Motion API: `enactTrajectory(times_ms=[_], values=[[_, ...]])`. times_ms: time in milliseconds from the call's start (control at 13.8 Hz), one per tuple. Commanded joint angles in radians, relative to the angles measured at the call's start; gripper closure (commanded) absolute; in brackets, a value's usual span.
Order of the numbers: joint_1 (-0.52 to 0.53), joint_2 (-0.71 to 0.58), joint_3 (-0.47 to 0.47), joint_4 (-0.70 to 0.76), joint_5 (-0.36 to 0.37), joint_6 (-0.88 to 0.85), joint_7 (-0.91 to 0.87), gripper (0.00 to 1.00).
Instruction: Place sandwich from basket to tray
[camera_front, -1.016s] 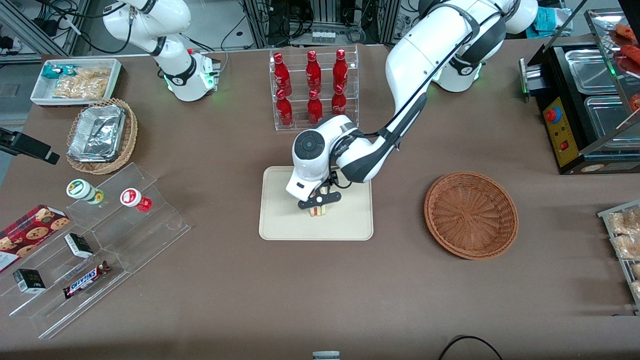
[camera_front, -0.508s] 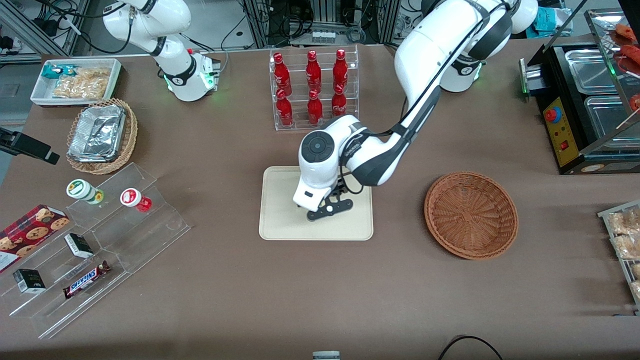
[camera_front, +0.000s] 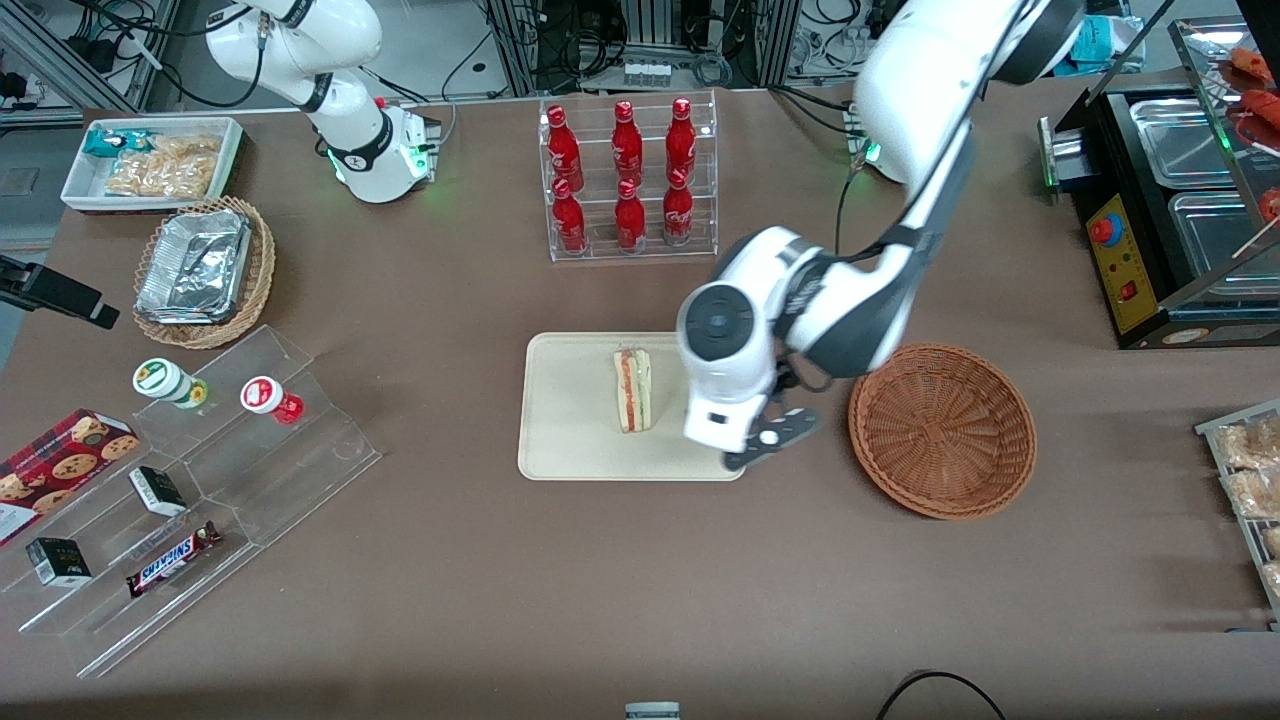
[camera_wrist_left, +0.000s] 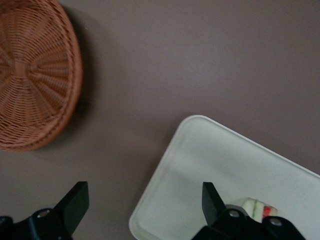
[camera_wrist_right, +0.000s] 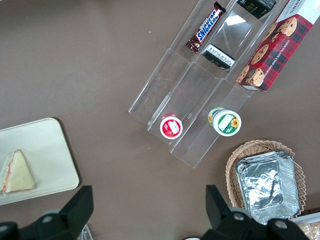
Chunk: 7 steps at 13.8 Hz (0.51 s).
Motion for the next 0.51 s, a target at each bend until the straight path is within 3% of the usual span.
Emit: enactTrajectory(times_ms=[0, 435], values=[[0.117, -0.192, -0.006, -0.224, -0.047, 0.002, 0.178, 0.0], [0.415, -0.339, -0.005, -0.32, -0.052, -0.116, 0.552, 0.0]])
